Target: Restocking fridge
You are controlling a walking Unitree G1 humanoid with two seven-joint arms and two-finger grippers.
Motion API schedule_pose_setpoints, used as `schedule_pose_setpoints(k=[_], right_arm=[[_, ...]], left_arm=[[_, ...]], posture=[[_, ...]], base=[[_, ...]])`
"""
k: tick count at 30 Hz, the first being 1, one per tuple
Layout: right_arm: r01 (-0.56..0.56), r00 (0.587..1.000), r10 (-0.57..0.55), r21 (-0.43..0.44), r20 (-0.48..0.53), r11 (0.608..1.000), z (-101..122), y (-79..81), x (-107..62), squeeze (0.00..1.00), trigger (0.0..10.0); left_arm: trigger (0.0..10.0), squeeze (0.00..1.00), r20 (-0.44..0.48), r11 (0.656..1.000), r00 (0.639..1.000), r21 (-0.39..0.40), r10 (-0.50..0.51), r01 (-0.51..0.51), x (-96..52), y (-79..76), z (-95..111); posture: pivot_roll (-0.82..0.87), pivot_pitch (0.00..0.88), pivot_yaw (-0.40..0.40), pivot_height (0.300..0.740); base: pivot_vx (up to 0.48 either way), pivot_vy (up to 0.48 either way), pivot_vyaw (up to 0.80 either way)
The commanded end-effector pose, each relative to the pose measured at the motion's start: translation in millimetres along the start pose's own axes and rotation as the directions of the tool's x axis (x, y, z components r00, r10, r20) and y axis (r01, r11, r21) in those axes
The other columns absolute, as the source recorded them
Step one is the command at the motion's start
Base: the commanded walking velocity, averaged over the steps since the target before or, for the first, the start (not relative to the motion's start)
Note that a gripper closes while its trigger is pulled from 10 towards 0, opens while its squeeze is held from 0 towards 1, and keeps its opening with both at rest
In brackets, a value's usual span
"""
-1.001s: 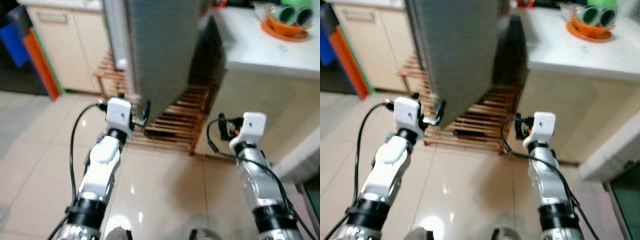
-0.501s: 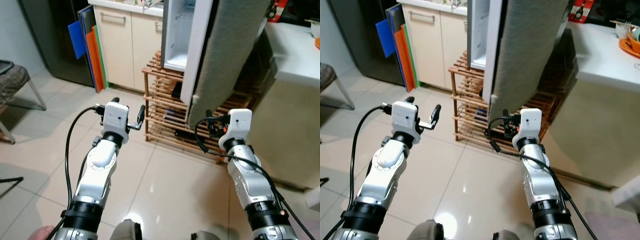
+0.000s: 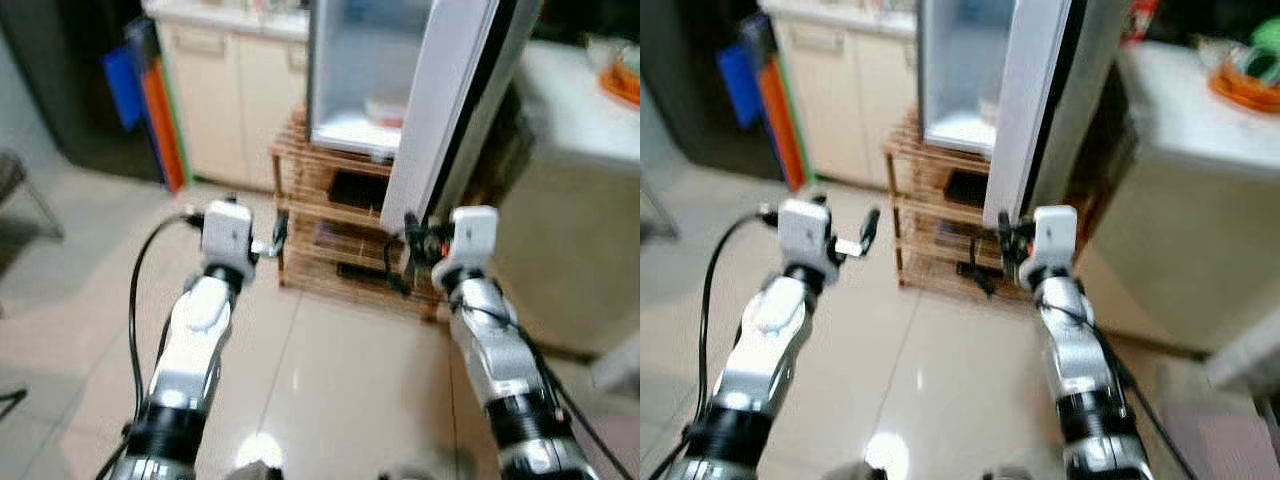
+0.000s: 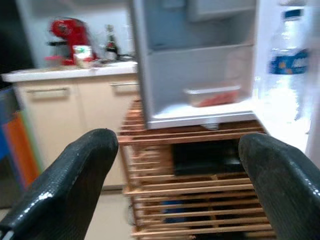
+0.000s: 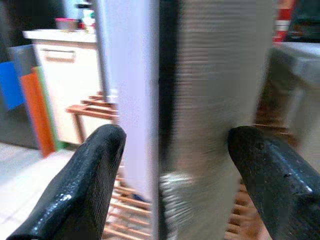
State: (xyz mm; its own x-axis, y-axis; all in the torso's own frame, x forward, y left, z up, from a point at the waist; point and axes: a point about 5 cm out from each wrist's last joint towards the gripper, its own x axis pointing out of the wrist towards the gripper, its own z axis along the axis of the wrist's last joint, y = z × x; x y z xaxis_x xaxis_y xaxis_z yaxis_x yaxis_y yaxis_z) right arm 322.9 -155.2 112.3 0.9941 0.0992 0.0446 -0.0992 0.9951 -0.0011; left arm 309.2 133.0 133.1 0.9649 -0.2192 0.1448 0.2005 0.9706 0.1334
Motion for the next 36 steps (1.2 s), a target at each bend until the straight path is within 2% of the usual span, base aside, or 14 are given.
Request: schedule_pose_setpoints(k=[1, 8, 15, 16, 17, 19, 20, 22, 25, 26, 27, 28, 31, 36], right_arm=[[-0.004, 1.000, 0.004, 0.007, 0.006, 1.000, 2, -1.9, 2.9, 0.00, 10.0], [-0.057, 0.998, 0.054, 0.072, 0.040, 0.996, 12, 11.8, 11.2, 0.00, 10.0], [-0.134, 0.989, 0.120, 0.161, 0.089, 0.978, 37, 49.9, 37.0, 0.00, 10.0], [-0.161, 0.984, 0.144, 0.186, 0.101, 0.969, 44, 60.2, 41.6, 0.00, 10.0], [-0.246, 0.965, 0.218, 0.222, 0.142, 0.944, 57, 79.2, 44.2, 0.00, 10.0], [-0.459, 0.882, 0.396, 0.279, 0.255, 0.843, 84, 113.9, 37.4, 0.00, 10.0], [-0.459, 0.882, 0.396, 0.279, 0.255, 0.843, 84, 113.9, 37.4, 0.00, 10.0], [-0.531, 0.841, 0.465, 0.266, 0.276, 0.804, 89, 122.7, 30.2, 0.00, 10.0], [-0.433, 0.896, 0.392, 0.216, 0.211, 0.875, 71, 106.0, 32.5, 0.00, 10.0], [-0.351, 0.932, 0.321, 0.197, 0.168, 0.915, 62, 93.9, 35.4, 0.00, 10.0], [-0.192, 0.979, 0.178, 0.174, 0.095, 0.966, 44, 67.1, 36.9, 0.00, 10.0], [-0.129, 0.990, 0.119, 0.159, 0.074, 0.979, 37, 54.9, 35.1, 0.00, 10.0], [-0.045, 0.998, 0.039, 0.121, 0.051, 0.992, 29, 37.5, 29.5, 0.00, 10.0], [0.023, 0.999, -0.026, 0.066, 0.037, 0.998, 20, 21.8, 16.8, 0.00, 10.0]], left_arm=[[10.0, 0.00, -0.001, 1.000, 1.000, -0.006, -0.014, 0.014, 1.5, -5.0, 1], [10.0, 0.00, 0.000, 1.000, 1.000, -0.017, -0.001, 0.001, 0.9, -6.0, 1], [10.0, 0.00, -0.023, 1.000, 1.000, -0.017, -0.003, 0.003, 1.4, -6.6, -4], [10.0, 0.00, -0.028, 1.000, 1.000, -0.017, -0.002, 0.002, 1.4, -6.4, -4], [10.0, 0.00, -0.032, 1.000, 0.999, -0.021, 0.003, -0.004, 0.9, -6.5, -5], [10.0, 0.00, -0.039, 1.000, 0.999, -0.025, 0.011, -0.012, -1.0, -6.8, -7], [10.0, 0.00, -0.039, 1.000, 0.999, -0.025, 0.011, -0.012, -1.0, -6.8, -7], [10.0, 0.00, -0.061, 1.000, 0.998, -0.020, 0.022, -0.023, -2.8, -7.0, -11], [10.0, 0.00, -0.087, 1.000, 0.996, 0.000, 0.031, -0.032, -4.2, -8.3, -15], [10.0, 0.00, -0.080, 0.999, 0.996, 0.003, 0.034, -0.033, -4.4, -8.1, -14], [10.0, 0.00, -0.051, 0.999, 0.998, -0.004, 0.040, -0.040, -3.8, -5.4, -10], [10.0, 0.00, -0.032, 0.999, 0.999, -0.010, 0.038, -0.039, -3.4, -3.7, -7], [10.0, 0.00, -0.012, 0.999, 0.999, -0.014, 0.045, -0.045, -2.3, -0.2, -4], [10.0, 0.00, -0.019, 0.999, 0.999, 0.005, 0.046, -0.046, 1.2, 3.6, -3]], posture=[[-0.06, 0.000, -0.029, 0.693], [-0.06, 0.000, -0.029, 0.693], [-0.06, 0.000, -0.036, 0.693], [-0.06, 0.000, -0.037, 0.693], [-0.05, 0.000, -0.050, 0.693], [-0.04, 0.000, -0.061, 0.693], [-0.04, 0.000, -0.061, 0.693], [-0.03, 0.000, -0.068, 0.693], [-0.02, 0.000, -0.074, 0.693], [-0.02, 0.000, -0.072, 0.693], [-0.02, 0.000, -0.069, 0.693], [-0.02, 0.000, -0.067, 0.693], [-0.03, 0.000, -0.059, 0.693], [-0.04, 0.000, -0.047, 0.693]], base=[[0.300, 0.375, 0.00], [0.043, 0.054, 0.00], [0.000, 0.000, 0.00], [0.000, 0.000, 0.00], [0.000, 0.000, 0.00], [0.000, 0.000, 0.00], [0.000, 0.000, 0.00], [0.000, 0.000, 0.00], [0.000, 0.000, 0.00], [0.000, 0.000, 0.00], [0.000, 0.000, 0.00], [0.000, 0.000, 0.00], [0.249, 0.184, 0.00], [0.379, 0.293, 0.00]])
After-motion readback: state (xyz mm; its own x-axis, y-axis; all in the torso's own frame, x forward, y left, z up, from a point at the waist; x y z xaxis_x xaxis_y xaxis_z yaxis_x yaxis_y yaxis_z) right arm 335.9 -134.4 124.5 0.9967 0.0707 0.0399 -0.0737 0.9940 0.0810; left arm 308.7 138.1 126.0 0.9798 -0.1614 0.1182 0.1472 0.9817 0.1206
